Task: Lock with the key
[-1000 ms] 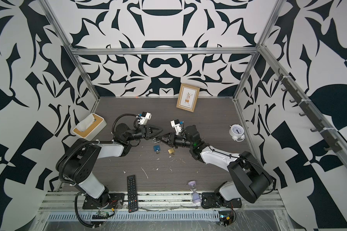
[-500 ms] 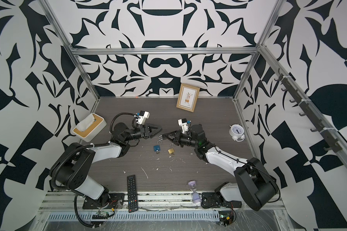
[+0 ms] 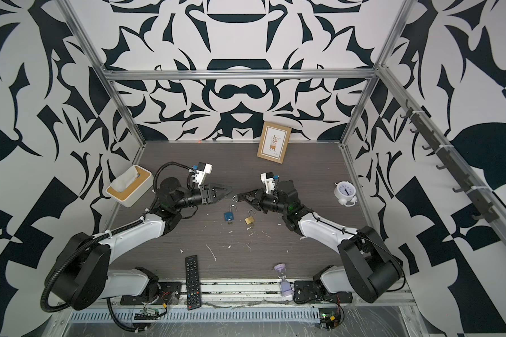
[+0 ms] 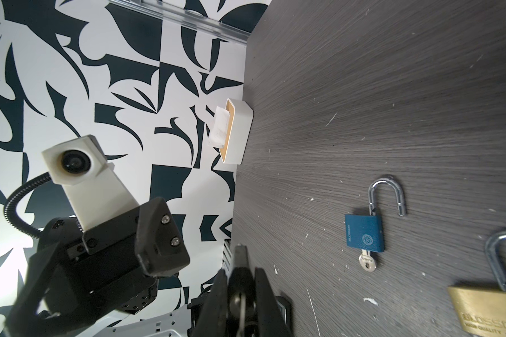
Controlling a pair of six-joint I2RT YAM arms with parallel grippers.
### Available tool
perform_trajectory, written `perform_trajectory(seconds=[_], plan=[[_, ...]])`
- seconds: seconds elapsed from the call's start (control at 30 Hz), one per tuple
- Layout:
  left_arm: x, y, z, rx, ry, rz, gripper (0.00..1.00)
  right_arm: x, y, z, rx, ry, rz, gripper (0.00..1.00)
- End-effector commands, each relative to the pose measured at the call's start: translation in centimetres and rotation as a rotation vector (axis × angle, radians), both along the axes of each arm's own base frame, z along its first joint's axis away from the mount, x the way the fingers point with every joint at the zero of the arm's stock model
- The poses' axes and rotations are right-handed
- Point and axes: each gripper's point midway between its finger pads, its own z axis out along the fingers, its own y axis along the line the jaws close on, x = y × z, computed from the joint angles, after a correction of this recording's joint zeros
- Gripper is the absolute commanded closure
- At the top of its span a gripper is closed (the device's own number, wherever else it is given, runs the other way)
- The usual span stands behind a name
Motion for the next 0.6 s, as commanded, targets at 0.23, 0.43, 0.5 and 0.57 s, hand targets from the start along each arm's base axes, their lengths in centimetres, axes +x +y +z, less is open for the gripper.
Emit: perform_trajectory(seconds=[0.23, 0.43, 0.5, 0.57], plan=[[-0.2, -0.1, -1.0, 0.016, 0.015, -0.006, 0.38, -0.1, -0.2, 3.1, 0.059, -0.111, -0.016, 1.0], [-0.3, 0.2, -1.9, 0.027, 0.033, 0.014, 0.37, -0.7, -1.1, 4.1, 0.058, -0.141, -0.044, 1.0], [-0.2, 0.2, -2.5, 0.04, 0.044, 0.022, 0.37, -1.0, -1.6, 4.7, 0.06, -0.168, -0.057, 1.0], [-0.2, 0.2, -2.9, 0.048, 0.052, 0.023, 0.36, -1.4, -1.7, 5.5, 0.065, -0.195, -0.049, 1.0]])
